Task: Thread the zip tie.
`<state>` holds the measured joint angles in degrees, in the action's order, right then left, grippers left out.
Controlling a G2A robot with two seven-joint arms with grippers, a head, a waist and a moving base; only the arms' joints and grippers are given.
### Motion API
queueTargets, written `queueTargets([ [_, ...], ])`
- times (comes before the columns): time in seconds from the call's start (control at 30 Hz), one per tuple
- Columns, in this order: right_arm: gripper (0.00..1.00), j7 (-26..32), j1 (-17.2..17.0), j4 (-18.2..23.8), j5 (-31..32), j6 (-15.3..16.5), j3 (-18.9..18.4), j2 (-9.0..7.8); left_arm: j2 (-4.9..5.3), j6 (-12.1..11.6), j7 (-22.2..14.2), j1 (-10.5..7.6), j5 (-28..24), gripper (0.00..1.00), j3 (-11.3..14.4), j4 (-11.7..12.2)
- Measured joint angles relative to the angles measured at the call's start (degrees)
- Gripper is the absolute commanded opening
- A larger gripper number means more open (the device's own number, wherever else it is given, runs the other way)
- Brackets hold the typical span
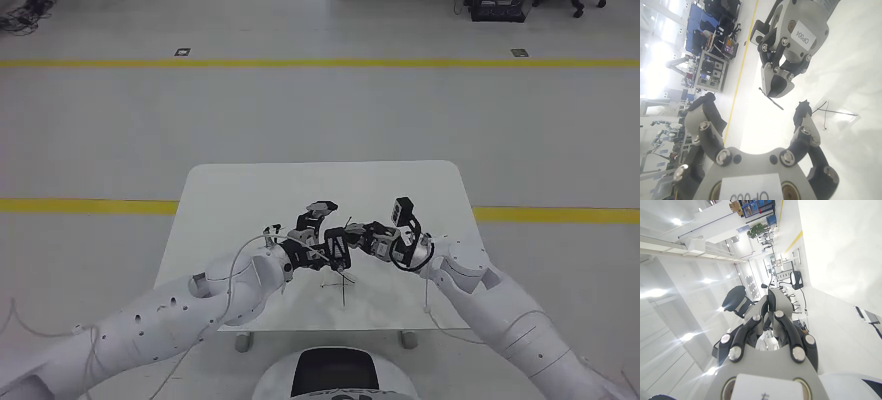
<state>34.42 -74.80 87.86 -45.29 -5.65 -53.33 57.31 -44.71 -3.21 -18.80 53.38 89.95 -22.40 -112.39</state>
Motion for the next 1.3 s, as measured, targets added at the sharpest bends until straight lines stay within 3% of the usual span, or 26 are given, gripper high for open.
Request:
queueTargets([
  [0.27, 0.0, 1.65, -0.77, -0.64, -5.9, -1.1, -1.69, 0.52, -0.11, -1.59, 1.53, -0.84, 0.0, 1.0, 0.03, 0.07],
  [0.63, 0.0, -0.42, -1.09, -0.14, -5.89, -1.58, -2.19, 0.81, -0.22, -2.7, 1.84, -1.23, 0.0, 1.0, -0.09, 0.63],
  [0.73, 0.0, -1.13, -1.19, -0.08, -6.41, -1.98, -2.62, 1.02, -0.23, -3.6, 1.23, -2.15, 0.0, 0.78, 0.47, 0.43],
  [0.77, 0.0, -1.33, -1.22, -0.04, -6.5, -2.13, -2.75, 1.1, -0.22, -3.65, 1.05, -2.5, 0.0, 0.51, 0.81, 0.39],
  [0.8, 0.0, -1.4, -1.24, -0.02, -6.54, -2.23, -2.82, 1.16, -0.22, -3.57, 0.98, -2.71, 0.0, 0.45, 1.05, 0.39],
  [1.1, 0.0, -1.96, -1.22, -0.12, -6.26, -3.4, -3.15, 1.79, 0.04, -2.45, 0.82, -4.57, 0.0, 0.27, 3.32, 0.51],
  [1.3, 0.0, -2.05, -1.18, -0.28, -6.14, -3.8, -3.08, 2.25, 0.32, -1.71, 0.39, -5.69, 0.0, 0.2, 4.85, 0.48],
])
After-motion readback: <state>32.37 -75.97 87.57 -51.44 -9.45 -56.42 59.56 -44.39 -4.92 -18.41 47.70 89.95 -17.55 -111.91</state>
